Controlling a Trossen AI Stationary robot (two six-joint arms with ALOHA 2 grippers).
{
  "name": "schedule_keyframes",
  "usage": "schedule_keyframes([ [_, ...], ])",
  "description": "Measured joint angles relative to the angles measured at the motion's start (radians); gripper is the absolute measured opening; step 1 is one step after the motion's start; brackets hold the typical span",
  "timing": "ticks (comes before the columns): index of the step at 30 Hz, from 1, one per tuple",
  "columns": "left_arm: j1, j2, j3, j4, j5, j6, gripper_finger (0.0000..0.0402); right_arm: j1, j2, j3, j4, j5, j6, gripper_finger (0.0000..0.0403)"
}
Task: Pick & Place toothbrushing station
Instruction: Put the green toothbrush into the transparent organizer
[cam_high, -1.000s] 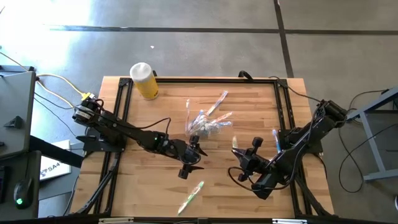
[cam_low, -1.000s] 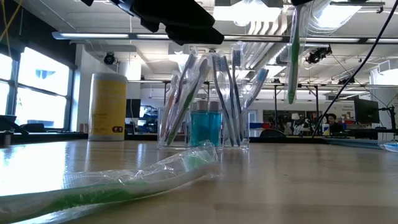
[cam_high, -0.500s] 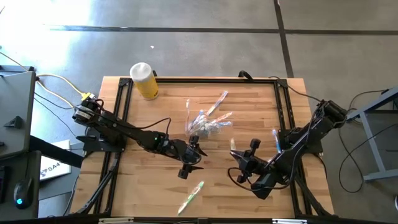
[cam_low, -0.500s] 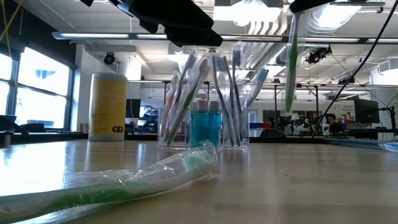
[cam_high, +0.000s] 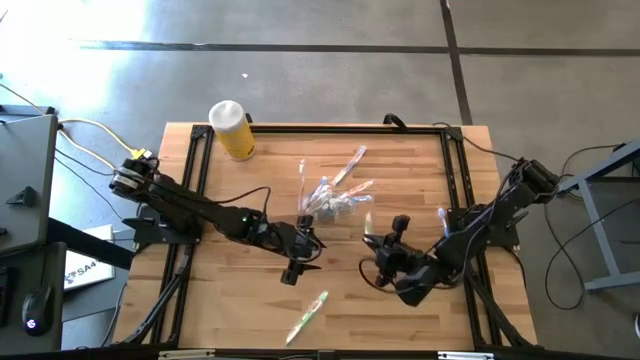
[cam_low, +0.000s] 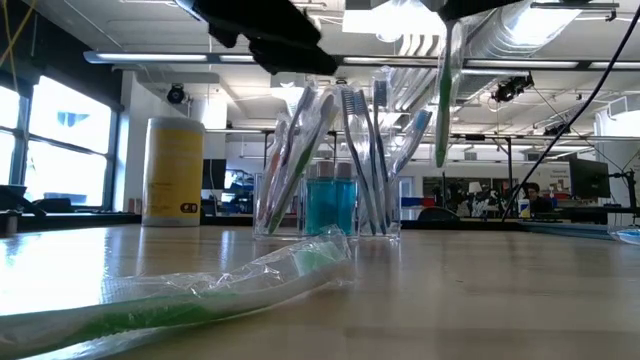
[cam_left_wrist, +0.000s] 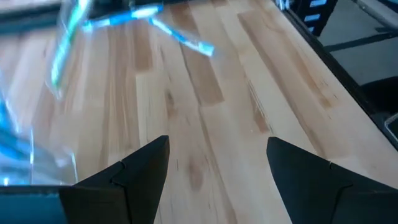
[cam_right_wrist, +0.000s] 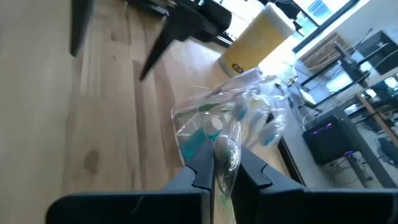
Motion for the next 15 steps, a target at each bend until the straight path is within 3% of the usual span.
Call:
schedule_keyframes([
  [8, 0.000, -0.037, 0.001, -0.140, -0.001, -0.066, 0.0265, -0.098, -0.077, -0.004, -0.012, -0.101, -0.102, 0.0013],
  [13, 0.000, -0.060, 0.002, -0.235, -0.001, -0.090, 0.0265, -0.176, -0.241, -0.106, -0.013, -0.179, -0.090, 0.0013],
  [15, 0.000, -0.075, 0.000, -0.300, 0.000, -0.109, 0.0265, -0.219, -0.317, -0.174, 0.108, -0.245, -0.124, 0.0013],
])
